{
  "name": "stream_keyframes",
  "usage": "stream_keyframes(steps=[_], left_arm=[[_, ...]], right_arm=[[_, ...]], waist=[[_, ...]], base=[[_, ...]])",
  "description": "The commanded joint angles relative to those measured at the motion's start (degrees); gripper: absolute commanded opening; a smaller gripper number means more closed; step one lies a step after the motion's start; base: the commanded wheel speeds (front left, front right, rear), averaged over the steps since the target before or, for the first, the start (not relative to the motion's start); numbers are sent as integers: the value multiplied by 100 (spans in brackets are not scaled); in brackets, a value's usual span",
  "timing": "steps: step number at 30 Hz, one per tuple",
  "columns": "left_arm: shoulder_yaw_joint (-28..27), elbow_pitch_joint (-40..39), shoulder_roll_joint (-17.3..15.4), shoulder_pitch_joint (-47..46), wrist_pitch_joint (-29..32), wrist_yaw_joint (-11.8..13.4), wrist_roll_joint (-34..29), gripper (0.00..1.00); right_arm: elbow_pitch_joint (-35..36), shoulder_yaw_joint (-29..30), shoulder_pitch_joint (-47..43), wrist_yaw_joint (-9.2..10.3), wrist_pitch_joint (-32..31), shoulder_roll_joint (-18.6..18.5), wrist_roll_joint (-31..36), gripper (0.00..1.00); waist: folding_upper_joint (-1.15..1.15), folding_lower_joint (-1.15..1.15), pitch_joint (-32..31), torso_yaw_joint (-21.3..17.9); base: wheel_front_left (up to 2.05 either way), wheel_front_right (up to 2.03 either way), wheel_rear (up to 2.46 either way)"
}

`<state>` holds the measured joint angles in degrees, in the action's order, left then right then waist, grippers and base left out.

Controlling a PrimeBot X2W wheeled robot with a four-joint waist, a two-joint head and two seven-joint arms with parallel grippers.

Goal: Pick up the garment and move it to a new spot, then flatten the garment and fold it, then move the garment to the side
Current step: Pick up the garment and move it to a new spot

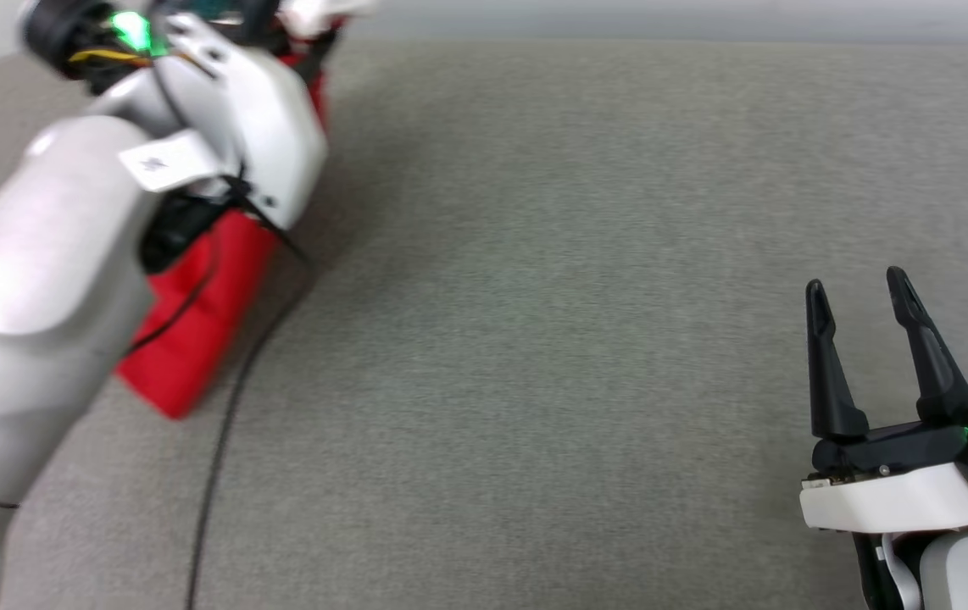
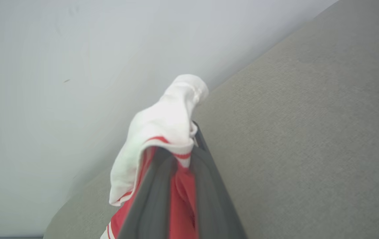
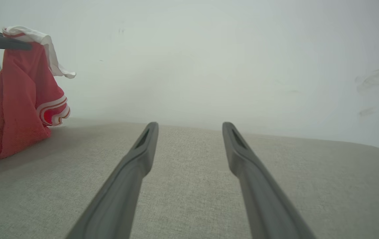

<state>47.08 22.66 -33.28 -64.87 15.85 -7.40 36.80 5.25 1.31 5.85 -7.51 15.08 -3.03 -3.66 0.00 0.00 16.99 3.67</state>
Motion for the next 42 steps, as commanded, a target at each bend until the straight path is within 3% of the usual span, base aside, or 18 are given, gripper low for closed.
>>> stream_keyframes(steps=[1, 12, 21, 27, 30, 36, 37, 38, 39, 42], left_arm=[[126, -169, 170, -139, -65, -2, -66, 0], [1440, -583, 1197, -510, -289, -2, -93, 0], [2509, 57, 2110, -141, -641, -2, -37, 0], [2631, 213, 2560, 802, -250, -3, -355, 0], [2628, 146, 2644, 1282, 63, -3, -707, 0], [2632, 106, 2673, 1654, 152, -3, -749, 0], [2632, 123, 2675, 1613, 62, -3, -720, 8], [2630, 153, 2680, 1545, -52, -3, -718, 45], [2628, 206, 2696, 1479, -202, -3, -705, 100], [2632, 284, 2764, 1386, -682, -3, -666, 100]], right_arm=[[2, 29, -27, 4, 14, 23, -45, 100], [20, 66, 75, 4, 14, 24, -294, 100], [34, 189, 140, 4, 14, 23, -431, 100], [47, 186, 203, 4, 14, 23, -497, 100], [30, 163, 243, 4, 14, 23, -514, 100], [-19, 176, 264, 4, 14, 23, -505, 100], [-28, 192, 253, 4, 14, 23, -485, 100], [-39, 205, 233, 4, 14, 23, -466, 100], [-54, 219, 213, 4, 14, 23, -442, 100], [-97, 250, 150, 4, 14, 24, -379, 100]], waist=[[0, 0, -74, -228], [0, 0, 63, -1105], [0, 0, 320, -1519], [0, 0, 510, -1650], [0, 0, 579, -1691], [0, 0, 591, -1691], [0, 0, 568, -1671], [0, 0, 537, -1645], [0, 0, 499, -1619], [0, 0, 338, -1535]], base=[[0, 0, 0], [0, 0, 0], [0, 0, 0], [0, 0, 0], [0, 0, 0], [0, 0, 0], [0, 0, 0], [0, 0, 0], [0, 0, 0], [0, 0, 0]])
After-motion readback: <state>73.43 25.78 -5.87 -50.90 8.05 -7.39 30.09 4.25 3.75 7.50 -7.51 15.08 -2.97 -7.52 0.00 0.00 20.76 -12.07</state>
